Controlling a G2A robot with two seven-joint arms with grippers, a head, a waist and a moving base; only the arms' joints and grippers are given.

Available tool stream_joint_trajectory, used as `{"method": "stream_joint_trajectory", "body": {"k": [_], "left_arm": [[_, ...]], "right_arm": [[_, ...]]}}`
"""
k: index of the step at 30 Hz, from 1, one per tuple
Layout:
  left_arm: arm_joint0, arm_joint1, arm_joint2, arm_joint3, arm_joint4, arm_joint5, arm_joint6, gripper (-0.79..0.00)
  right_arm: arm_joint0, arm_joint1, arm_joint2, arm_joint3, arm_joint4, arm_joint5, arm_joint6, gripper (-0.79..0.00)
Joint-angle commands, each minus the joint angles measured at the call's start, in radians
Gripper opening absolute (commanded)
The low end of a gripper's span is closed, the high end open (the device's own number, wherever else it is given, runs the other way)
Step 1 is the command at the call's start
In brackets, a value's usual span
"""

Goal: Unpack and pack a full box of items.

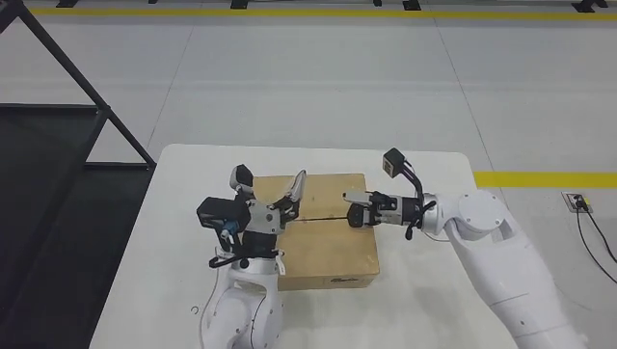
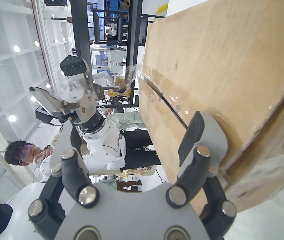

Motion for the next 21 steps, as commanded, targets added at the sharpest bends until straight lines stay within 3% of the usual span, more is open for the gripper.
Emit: {"method": "stream_joint_trajectory", "body": {"k": [1,21], "left_arm": [[0.000,-0.003,0.006,-0.002,0.007,0.002,-0.001,0.000],[-0.005,-0.030,0.047,0.008,0.052,-0.008,-0.006,0.000]], "right_arm": [[-0.002,0.001,-0.002,0.000,-0.002,0.004,0.002,0.000],[-0.005,0.008,-0.002,0.013,0.018,-0.014,0.000,0.000]]}}
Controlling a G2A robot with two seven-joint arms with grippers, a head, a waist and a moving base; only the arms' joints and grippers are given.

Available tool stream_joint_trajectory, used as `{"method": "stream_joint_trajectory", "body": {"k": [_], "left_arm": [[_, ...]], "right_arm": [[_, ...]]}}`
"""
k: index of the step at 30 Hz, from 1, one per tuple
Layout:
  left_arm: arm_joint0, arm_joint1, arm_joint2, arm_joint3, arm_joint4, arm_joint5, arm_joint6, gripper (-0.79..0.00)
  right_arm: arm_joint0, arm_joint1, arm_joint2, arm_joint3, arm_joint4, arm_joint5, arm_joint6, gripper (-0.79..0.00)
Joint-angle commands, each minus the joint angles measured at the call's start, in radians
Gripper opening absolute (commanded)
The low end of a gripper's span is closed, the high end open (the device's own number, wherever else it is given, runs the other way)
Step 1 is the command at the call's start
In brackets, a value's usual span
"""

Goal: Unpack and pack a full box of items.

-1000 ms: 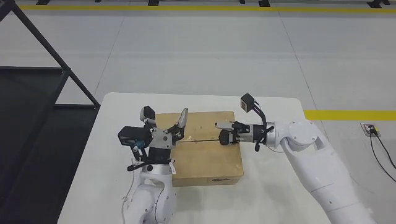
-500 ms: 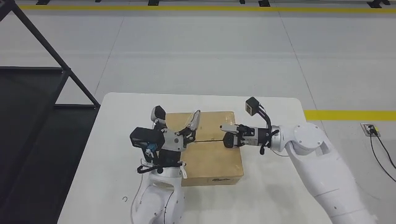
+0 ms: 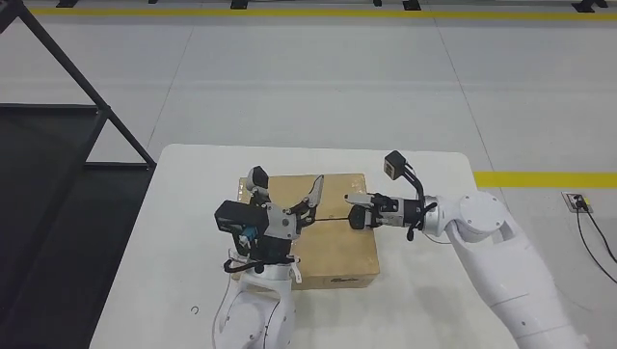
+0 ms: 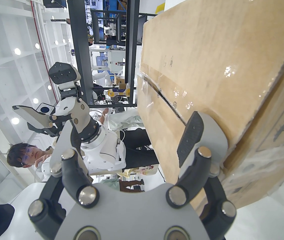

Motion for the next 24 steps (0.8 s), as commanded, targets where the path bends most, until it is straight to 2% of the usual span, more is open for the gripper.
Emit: {"method": "stream_joint_trajectory", "body": {"k": [1,8,13,17,22,24], "left_arm": [[-0.001,-0.003,0.005,0.003,0.004,-0.001,-0.002,0.000],[0.007,-0.009,0.008,-0.008,0.026,-0.017,0.004,0.000],[0.052,-0.002,-0.050,-0.088,0.026,-0.061,0.045,0.000],[0.130,0.014,-0.168,-0.185,-0.007,-0.124,0.069,0.000],[0.251,0.037,-0.392,-0.282,-0.118,-0.240,0.065,0.000],[0.302,0.046,-0.484,-0.295,-0.199,-0.325,0.029,0.000]], "right_arm": [[-0.005,0.002,0.003,-0.005,0.000,-0.001,0.000,0.000],[-0.016,0.007,0.008,-0.015,0.002,0.002,-0.003,0.000],[-0.020,0.012,0.017,-0.026,-0.003,-0.017,-0.002,0.000],[-0.033,0.020,0.033,-0.044,-0.020,-0.054,0.014,0.000],[-0.049,0.030,0.046,-0.074,-0.048,-0.083,0.031,0.000],[-0.053,0.033,0.050,-0.084,-0.058,-0.093,0.038,0.000]]}}
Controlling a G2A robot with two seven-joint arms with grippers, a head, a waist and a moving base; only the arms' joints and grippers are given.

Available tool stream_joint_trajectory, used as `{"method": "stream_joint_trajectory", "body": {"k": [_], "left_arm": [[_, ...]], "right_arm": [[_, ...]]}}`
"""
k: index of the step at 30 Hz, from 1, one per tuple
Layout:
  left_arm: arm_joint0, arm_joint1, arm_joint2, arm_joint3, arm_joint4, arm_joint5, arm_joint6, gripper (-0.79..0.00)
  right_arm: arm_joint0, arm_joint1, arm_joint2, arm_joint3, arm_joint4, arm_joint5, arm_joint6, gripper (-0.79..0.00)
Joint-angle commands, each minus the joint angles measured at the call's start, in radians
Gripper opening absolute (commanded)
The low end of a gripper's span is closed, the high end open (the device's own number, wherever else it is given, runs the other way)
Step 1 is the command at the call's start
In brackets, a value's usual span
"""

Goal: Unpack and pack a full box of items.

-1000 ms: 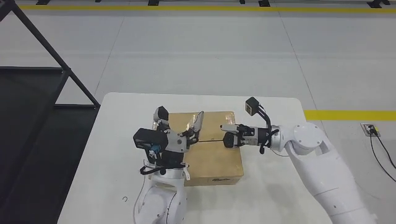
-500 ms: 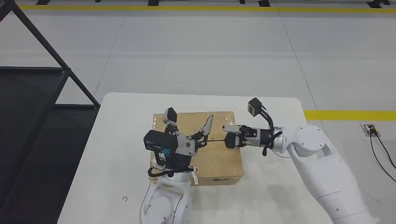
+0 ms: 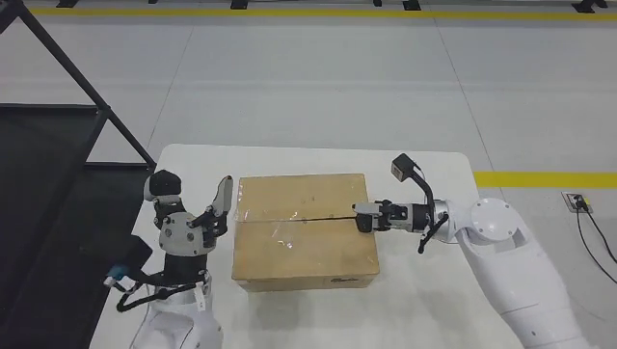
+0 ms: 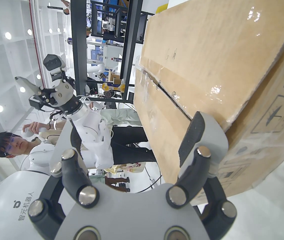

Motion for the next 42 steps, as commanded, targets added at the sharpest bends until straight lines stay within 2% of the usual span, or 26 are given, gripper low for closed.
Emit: {"method": "stream_joint_trajectory", "body": {"k": [1,6,9,14,17,26,29,33,36,39,42], "left_arm": [[0.050,0.008,-0.105,-0.006,-0.093,-0.087,-0.037,0.000],[0.153,0.030,-0.321,0.041,-0.275,-0.321,-0.126,0.000],[0.184,0.037,-0.375,0.102,-0.286,-0.384,-0.120,0.000],[0.198,0.038,-0.371,0.170,-0.306,-0.431,-0.083,0.000],[0.202,0.039,-0.356,0.187,-0.309,-0.445,-0.086,0.000],[0.205,0.040,-0.347,0.195,-0.295,-0.460,-0.089,0.000],[0.205,0.040,-0.346,0.195,-0.293,-0.458,-0.091,0.000],[0.207,0.043,-0.321,0.189,-0.252,-0.475,-0.113,0.000],[0.208,0.045,-0.307,0.192,-0.206,-0.473,-0.111,0.000],[0.209,0.047,-0.294,0.197,-0.168,-0.479,-0.112,0.000],[0.220,0.052,-0.287,0.189,-0.109,-0.509,-0.125,0.000]], "right_arm": [[-0.003,0.003,0.003,-0.007,-0.007,-0.008,0.005,0.000],[-0.008,0.010,0.008,-0.029,-0.026,-0.019,0.018,0.000],[-0.009,0.012,0.000,-0.054,-0.046,-0.033,0.027,0.000],[-0.017,0.011,-0.019,-0.110,-0.058,-0.080,-0.001,0.000],[-0.022,0.011,-0.015,-0.115,-0.060,-0.049,-0.050,0.000],[-0.024,0.011,-0.016,-0.118,-0.061,-0.050,-0.054,0.000],[-0.038,0.010,-0.031,-0.168,-0.088,-0.074,-0.072,0.000],[-0.042,0.011,-0.061,-0.237,-0.181,-0.153,-0.082,0.000],[-0.052,0.012,-0.089,-0.304,-0.324,-0.214,-0.132,0.000],[-0.071,0.012,-0.117,-0.382,-0.510,-0.188,-0.212,0.000],[-0.095,0.011,-0.126,-0.427,-0.570,-0.140,-0.272,0.000]]}}
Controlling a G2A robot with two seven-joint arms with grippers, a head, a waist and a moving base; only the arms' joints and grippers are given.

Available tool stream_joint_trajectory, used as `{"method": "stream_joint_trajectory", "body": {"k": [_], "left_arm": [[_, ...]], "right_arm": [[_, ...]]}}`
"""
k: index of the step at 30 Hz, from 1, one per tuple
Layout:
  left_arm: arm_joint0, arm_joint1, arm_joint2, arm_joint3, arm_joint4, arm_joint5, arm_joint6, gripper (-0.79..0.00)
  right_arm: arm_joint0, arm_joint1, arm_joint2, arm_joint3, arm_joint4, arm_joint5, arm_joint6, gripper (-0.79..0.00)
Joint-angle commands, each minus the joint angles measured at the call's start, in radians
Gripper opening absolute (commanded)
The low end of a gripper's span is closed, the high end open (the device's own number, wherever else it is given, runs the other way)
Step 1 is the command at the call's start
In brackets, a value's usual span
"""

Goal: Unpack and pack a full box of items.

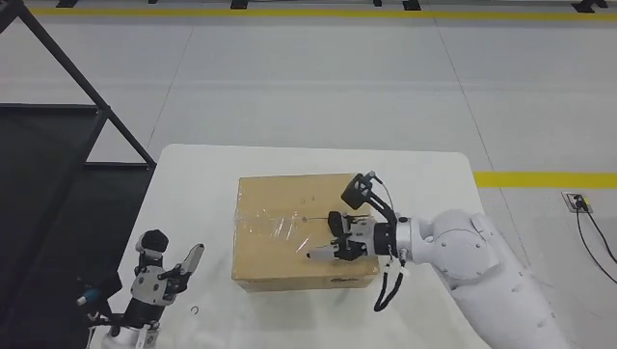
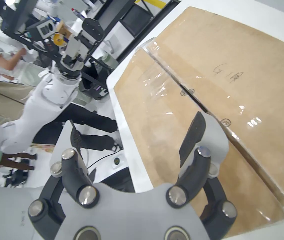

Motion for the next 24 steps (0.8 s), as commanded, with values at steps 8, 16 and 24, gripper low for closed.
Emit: {"method": "stream_joint_trajectory", "body": {"k": [8,16,24], "left_arm": [[-0.007,0.000,0.032,0.008,0.092,0.103,0.038,0.000],[-0.068,-0.001,0.095,0.047,0.155,0.229,-0.074,0.000],[-0.104,0.006,0.129,0.105,0.229,0.208,-0.132,0.000]], "right_arm": [[-0.008,0.000,0.003,-0.005,-0.007,0.017,-0.022,0.000],[-0.029,0.004,-0.055,-0.150,-0.374,-0.052,-0.117,0.000],[-0.082,0.009,-0.075,-0.243,-0.615,0.007,-0.162,0.000]]}}
